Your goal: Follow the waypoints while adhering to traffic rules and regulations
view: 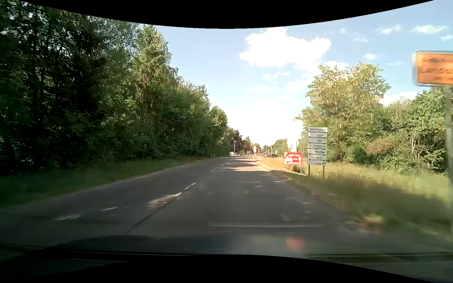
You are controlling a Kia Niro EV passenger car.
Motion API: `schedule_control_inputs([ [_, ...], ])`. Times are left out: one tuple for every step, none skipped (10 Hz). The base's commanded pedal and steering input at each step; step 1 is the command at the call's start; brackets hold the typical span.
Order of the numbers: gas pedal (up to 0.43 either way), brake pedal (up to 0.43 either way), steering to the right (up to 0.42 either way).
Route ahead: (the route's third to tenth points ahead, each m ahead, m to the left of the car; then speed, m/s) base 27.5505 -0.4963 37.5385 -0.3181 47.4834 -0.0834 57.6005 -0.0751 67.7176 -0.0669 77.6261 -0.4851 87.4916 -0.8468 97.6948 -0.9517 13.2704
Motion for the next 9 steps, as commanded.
schedule_control_inputs([
  [0.000, 0.012, 0.001],
  [0.000, 0.012, 0.001],
  [0.000, 0.012, 0.001],
  [0.000, 0.006, 0.001],
  [0.000, 0.006, 0.002],
  [0.000, 0.006, 0.003],
  [0.000, 0.006, 0.003],
  [0.000, 0.006, 0.003],
  [0.000, 0.006, 0.003],
])
